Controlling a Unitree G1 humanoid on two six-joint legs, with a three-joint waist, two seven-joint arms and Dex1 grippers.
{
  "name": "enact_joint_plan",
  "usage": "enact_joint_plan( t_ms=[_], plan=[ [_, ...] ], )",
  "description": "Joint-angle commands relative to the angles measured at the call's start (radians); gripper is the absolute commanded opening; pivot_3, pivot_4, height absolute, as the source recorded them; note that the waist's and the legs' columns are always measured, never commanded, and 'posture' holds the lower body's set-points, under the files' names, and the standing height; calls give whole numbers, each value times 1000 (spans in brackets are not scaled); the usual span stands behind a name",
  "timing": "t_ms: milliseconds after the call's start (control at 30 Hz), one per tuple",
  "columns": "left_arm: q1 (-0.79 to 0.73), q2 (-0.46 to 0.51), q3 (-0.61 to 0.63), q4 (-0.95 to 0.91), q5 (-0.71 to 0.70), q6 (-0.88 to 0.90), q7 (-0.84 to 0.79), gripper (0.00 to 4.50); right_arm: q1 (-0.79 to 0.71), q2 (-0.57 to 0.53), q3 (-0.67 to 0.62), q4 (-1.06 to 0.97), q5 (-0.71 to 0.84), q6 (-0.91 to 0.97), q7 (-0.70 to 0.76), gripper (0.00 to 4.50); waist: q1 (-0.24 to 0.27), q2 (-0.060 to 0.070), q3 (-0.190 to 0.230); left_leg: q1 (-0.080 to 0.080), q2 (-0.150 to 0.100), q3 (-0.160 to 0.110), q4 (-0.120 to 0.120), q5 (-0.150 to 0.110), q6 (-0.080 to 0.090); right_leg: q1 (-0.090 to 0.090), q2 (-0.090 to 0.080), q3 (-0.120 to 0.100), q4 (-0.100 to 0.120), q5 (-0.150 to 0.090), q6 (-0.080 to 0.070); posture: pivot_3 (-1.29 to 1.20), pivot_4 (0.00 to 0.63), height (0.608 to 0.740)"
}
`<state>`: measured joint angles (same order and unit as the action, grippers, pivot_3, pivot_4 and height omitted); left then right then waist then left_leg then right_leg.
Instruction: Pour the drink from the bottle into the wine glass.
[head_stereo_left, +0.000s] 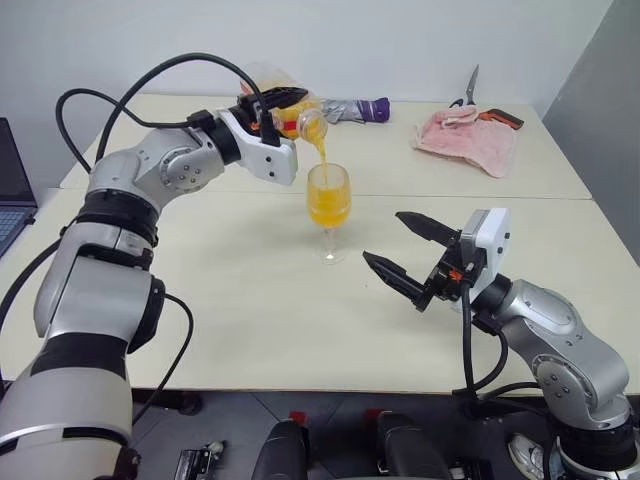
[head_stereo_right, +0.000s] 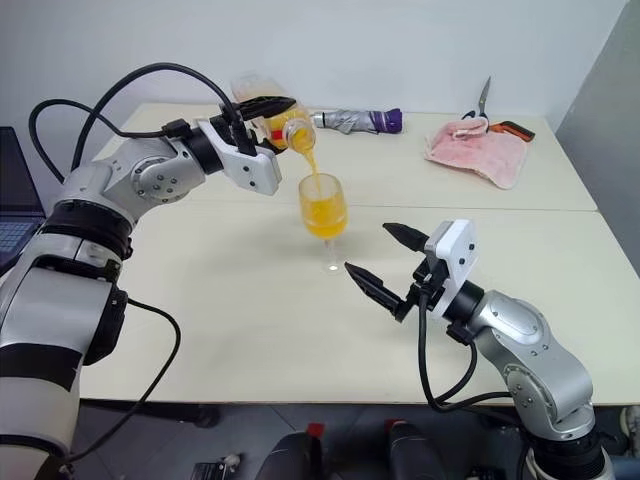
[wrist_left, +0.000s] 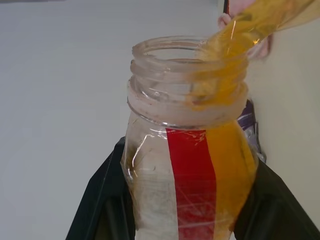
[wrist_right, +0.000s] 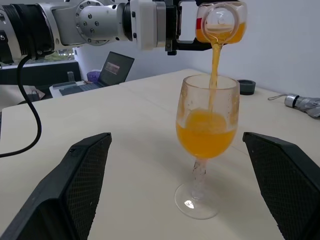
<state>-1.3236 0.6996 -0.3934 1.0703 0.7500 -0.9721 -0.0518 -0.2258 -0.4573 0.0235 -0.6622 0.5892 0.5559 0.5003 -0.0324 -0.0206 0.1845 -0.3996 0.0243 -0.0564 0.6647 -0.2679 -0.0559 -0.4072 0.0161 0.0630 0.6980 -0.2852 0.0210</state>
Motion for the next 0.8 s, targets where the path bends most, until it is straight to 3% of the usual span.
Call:
enact_joint_plan(
  t_ms=[33, 800],
  plan=[
    [-54, 21, 1, -4, 3, -9, 39, 1870, -2, 3, -6, -38, 7, -15, 0, 4500, 0, 0, 0, 0, 0, 0, 0, 0, 0, 0, 0, 0, 0, 0, 0, 0, 150, 740],
    [-73, 25, -28, 9, 15, -13, 72, 1869, -2, 5, 4, -40, 11, -12, 1, 4500, 0, 0, 0, 0, 0, 0, 0, 0, 0, 0, 0, 0, 0, 0, 0, 0, 150, 740]
  ],
)
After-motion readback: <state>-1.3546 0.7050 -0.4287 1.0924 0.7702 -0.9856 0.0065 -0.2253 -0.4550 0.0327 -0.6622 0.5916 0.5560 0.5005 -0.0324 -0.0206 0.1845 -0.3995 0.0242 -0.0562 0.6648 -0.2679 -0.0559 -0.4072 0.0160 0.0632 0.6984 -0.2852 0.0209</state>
